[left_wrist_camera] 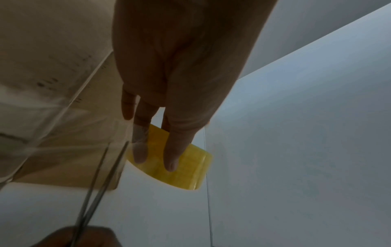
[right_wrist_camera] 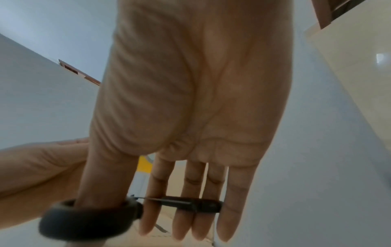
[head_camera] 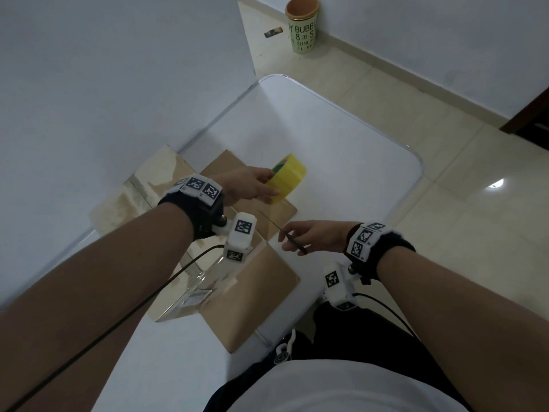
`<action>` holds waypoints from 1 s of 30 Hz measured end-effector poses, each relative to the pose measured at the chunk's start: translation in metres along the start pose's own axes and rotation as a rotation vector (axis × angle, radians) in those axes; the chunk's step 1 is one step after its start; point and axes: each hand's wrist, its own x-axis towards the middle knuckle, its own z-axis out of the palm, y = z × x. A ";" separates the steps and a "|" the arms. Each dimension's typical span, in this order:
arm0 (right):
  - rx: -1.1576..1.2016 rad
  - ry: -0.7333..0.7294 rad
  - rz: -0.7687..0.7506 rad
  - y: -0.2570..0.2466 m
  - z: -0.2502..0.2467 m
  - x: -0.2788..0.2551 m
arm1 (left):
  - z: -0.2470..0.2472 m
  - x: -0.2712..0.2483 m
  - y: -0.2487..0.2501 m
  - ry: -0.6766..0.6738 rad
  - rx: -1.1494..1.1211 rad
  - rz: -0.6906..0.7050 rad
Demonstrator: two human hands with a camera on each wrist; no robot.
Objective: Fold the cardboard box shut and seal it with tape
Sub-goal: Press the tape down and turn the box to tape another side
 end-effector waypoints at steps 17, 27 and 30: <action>-0.266 0.220 -0.056 -0.011 -0.004 0.005 | 0.001 -0.003 0.000 0.023 -0.038 0.014; -0.245 0.407 0.160 0.008 -0.033 0.015 | -0.010 0.001 0.010 0.207 -0.216 0.117; -0.377 0.622 0.215 0.010 -0.046 0.025 | -0.020 -0.005 0.008 0.202 -0.180 0.110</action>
